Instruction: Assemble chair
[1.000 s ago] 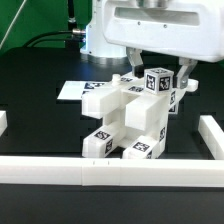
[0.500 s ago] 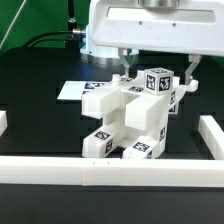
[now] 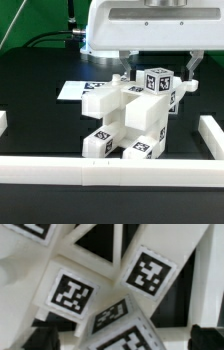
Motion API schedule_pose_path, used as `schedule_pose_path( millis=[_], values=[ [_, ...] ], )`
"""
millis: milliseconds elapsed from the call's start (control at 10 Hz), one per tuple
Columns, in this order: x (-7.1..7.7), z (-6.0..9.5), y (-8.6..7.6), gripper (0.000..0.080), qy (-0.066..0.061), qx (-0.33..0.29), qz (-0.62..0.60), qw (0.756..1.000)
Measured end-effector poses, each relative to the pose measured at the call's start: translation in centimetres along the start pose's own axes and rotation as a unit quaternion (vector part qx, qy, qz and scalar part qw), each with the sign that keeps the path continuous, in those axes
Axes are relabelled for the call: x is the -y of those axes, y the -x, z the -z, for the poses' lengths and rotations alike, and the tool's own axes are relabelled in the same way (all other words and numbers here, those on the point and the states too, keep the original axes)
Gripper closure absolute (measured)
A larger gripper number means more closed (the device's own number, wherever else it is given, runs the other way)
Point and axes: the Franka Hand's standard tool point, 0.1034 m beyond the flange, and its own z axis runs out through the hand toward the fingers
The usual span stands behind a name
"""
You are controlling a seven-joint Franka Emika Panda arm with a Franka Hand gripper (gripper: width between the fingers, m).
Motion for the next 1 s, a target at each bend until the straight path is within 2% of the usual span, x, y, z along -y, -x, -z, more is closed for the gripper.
schedule_pose_path(
  millis=[200, 400, 600, 800, 1000],
  values=[
    [-0.14, 0.06, -0.13, 0.0151, 0.011, -0.002, 0.069, 0.998],
    [-0.16, 0.07, -0.15, 0.0176, 0.011, -0.002, 0.071, 0.997],
    [-0.17, 0.08, -0.15, 0.0519, 0.011, -0.002, 0.071, 0.997],
    [-0.17, 0.07, -0.15, 0.0515, 0.01, -0.002, 0.053, 0.999],
    [-0.15, 0.07, -0.15, 0.0515, 0.009, -0.003, -0.03, 1.0]
  ],
)
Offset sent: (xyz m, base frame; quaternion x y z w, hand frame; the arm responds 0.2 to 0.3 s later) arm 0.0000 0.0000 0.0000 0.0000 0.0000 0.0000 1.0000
